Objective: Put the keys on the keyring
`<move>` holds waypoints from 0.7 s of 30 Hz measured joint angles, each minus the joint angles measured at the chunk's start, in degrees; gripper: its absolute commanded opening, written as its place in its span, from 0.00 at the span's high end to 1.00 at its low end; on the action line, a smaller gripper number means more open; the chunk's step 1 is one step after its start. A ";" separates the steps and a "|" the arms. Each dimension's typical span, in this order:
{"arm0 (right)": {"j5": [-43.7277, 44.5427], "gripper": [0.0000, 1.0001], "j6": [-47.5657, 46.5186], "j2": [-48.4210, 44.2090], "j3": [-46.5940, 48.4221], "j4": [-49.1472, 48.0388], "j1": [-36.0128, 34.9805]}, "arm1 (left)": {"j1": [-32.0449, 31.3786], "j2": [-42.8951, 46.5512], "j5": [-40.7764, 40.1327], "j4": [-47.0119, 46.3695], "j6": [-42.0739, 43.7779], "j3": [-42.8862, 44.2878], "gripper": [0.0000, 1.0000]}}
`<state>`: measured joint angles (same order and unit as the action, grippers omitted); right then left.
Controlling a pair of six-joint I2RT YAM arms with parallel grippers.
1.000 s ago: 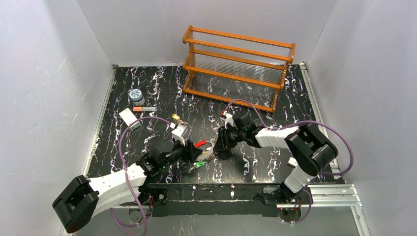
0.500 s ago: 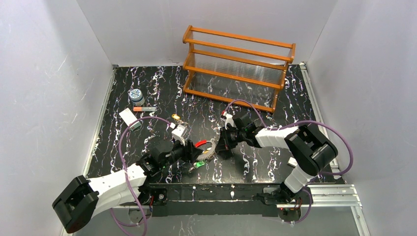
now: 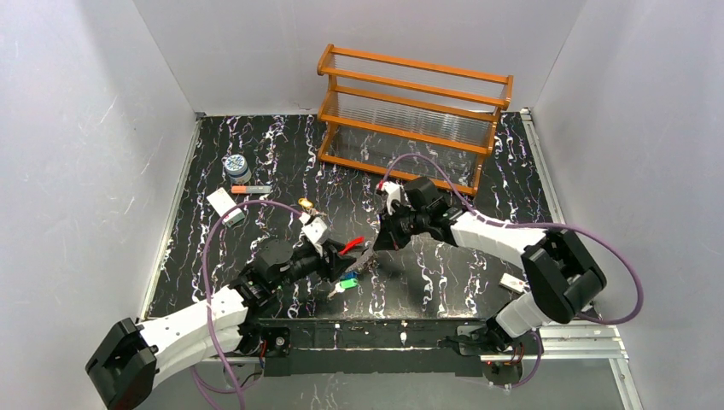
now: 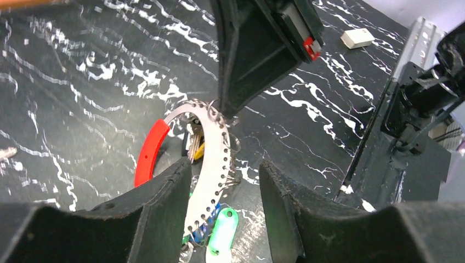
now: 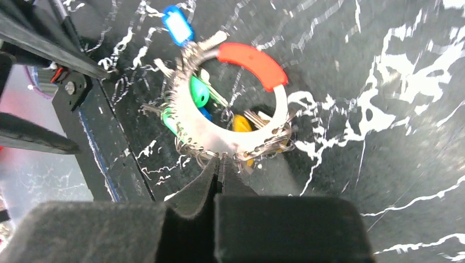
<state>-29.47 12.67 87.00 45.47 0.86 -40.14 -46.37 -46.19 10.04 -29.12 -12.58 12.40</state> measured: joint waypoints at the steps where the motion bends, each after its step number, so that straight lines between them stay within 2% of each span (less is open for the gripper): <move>1: -0.52 0.99 -1.90 -0.83 1.09 0.98 0.00 | 0.00 0.13 0.74 0.02 1.22 0.39 0.54; 14: -11.98 0.99 -23.58 -9.94 2.71 8.22 -0.04 | -0.04 -4.59 11.50 -1.33 18.47 3.93 0.59; 21: -19.54 0.99 -31.23 -10.99 2.38 9.18 -0.13 | -0.63 -7.76 15.93 -7.17 25.24 3.78 0.64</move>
<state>-49.01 -18.57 76.01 47.86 10.04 -40.27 -47.00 -53.95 25.98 -36.29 12.67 16.19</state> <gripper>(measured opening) 0.031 0.380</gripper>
